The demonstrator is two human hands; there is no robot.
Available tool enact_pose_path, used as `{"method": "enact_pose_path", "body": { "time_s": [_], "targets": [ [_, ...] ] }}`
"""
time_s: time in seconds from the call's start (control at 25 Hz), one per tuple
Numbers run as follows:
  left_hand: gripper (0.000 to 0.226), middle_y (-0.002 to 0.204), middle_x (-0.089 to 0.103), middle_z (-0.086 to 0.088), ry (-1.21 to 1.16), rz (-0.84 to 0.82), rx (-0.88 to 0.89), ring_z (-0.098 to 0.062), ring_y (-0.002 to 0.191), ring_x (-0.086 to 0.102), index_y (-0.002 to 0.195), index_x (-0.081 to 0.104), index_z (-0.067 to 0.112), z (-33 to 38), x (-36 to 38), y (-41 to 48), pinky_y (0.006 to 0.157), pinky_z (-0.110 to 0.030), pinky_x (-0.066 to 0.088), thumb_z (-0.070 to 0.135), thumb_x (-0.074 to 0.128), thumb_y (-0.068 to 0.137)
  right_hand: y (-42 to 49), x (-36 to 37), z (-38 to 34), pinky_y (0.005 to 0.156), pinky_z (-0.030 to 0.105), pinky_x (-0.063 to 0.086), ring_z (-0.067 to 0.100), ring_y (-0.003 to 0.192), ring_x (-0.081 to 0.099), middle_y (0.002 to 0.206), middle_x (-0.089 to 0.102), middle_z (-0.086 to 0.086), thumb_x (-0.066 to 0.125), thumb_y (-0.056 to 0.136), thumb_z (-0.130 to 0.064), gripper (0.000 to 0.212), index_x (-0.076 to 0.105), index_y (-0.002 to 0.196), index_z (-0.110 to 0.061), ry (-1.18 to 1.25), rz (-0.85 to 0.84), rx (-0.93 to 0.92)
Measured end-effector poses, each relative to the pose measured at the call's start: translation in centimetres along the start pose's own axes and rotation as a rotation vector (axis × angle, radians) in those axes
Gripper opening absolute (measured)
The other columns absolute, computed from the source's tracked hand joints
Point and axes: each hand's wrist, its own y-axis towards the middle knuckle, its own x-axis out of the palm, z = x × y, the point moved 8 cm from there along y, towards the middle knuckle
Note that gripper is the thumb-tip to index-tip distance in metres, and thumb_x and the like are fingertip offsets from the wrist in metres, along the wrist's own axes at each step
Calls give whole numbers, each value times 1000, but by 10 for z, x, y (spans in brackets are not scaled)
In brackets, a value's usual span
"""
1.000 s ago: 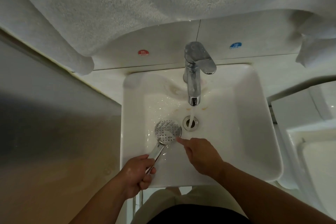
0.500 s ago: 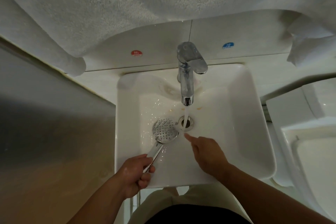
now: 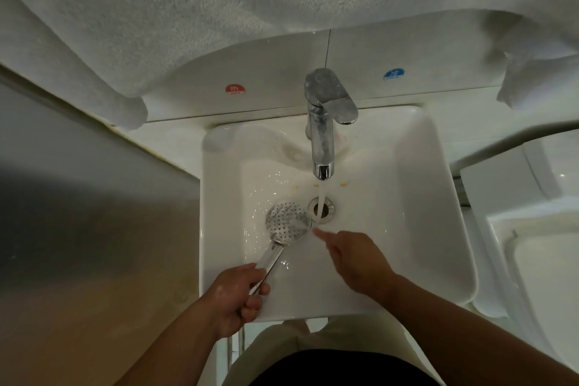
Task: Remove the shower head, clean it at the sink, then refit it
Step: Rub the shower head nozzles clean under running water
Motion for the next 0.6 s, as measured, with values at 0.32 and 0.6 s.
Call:
{"method": "enact_pose_path", "body": {
  "time_s": [0.32, 0.6],
  "targets": [
    [34, 67, 54, -9, -7, -14, -5, -9, 40, 29, 132, 50, 7, 3, 5, -3, 34, -15, 21, 12, 54, 99, -4, -2, 3, 66, 29, 47, 13, 66, 55, 74, 61, 1, 40, 107, -25, 44, 38, 149, -37, 15, 9, -27],
    [47, 69, 55, -9, 27, -6, 3, -10, 41, 31, 143, 43, 8, 5, 7, 1, 35, -16, 22, 12, 55, 98, -5, -8, 19, 66, 27, 47, 11, 65, 54, 74, 61, 0, 40, 107, -25, 44, 42, 149, -36, 44, 42, 2]
  ]
}}
